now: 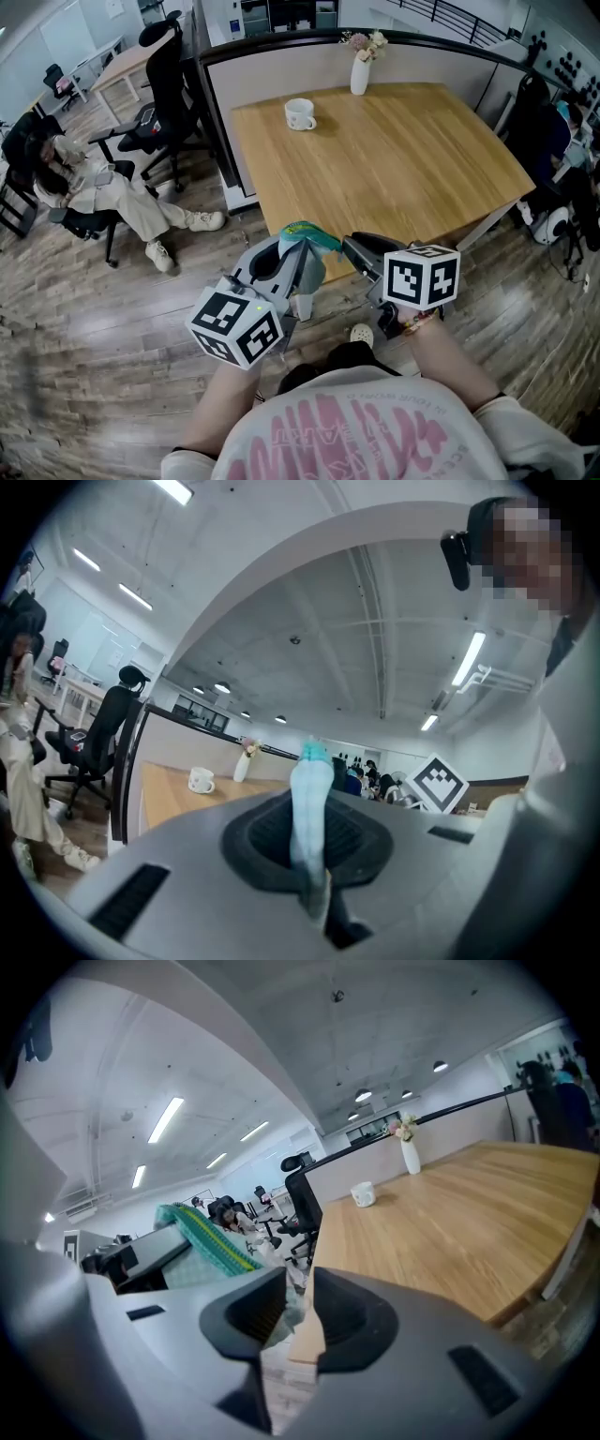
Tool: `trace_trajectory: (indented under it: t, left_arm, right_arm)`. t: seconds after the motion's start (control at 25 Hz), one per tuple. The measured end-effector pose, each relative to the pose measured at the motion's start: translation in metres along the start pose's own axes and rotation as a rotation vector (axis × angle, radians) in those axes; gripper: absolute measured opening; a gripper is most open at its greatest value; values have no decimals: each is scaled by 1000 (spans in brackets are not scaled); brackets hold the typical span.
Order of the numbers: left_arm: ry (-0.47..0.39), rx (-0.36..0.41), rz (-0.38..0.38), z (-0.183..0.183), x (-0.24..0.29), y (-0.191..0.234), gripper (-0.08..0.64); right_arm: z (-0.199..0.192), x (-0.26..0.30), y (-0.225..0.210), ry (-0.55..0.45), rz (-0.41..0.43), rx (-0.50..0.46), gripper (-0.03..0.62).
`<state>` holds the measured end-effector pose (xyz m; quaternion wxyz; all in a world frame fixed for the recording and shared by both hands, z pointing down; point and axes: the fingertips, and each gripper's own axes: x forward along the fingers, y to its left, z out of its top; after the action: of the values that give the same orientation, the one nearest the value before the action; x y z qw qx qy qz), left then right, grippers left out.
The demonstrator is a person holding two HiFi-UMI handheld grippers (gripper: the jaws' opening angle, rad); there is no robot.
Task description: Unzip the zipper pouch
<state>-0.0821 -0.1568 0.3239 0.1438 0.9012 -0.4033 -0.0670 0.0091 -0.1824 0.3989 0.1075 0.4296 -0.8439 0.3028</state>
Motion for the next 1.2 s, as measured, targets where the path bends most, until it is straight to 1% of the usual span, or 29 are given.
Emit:
trace_trajectory:
  t: [0.04, 0.16, 0.24, 0.32, 0.4, 0.56, 0.72, 0.88, 1.0, 1.2]
  left_arm:
    - [1, -4, 1, -1, 0, 1, 8]
    - [2, -17, 10, -2, 0, 5, 8]
    - [0, -21, 18, -1, 0, 8, 8]
    - [-1, -18, 24, 0, 0, 11, 8]
    - [-5, -20, 30, 1, -1, 13, 8]
    - [-26, -43, 46, 4, -6, 17, 8]
    - [-37, -41, 57, 9, -8, 18, 8]
    - [-45, -49, 73, 11, -4, 21, 8]
    - [-52, -45, 83, 15, 3, 19, 8]
    - [-65, -57, 118, 21, 15, 19, 8]
  right_arm:
    - [3, -3, -4, -15, -13, 2, 103]
    - [17, -12, -11, -68, -46, 0, 95]
    - [27, -16, -11, -96, -52, -9, 94]
    - [36, -21, -10, -135, -61, -24, 71]
    - [46, -28, -9, -183, -80, -49, 5]
    - [57, -40, -3, -256, -101, -106, -3]
    - [67, -52, -3, -324, -105, -130, -3]
    - [68, -52, -15, -316, -119, -134, -3]
    - [73, -52, -26, -310, -105, -118, -3]
    - [84, -49, -43, -288, -84, -128, -3]
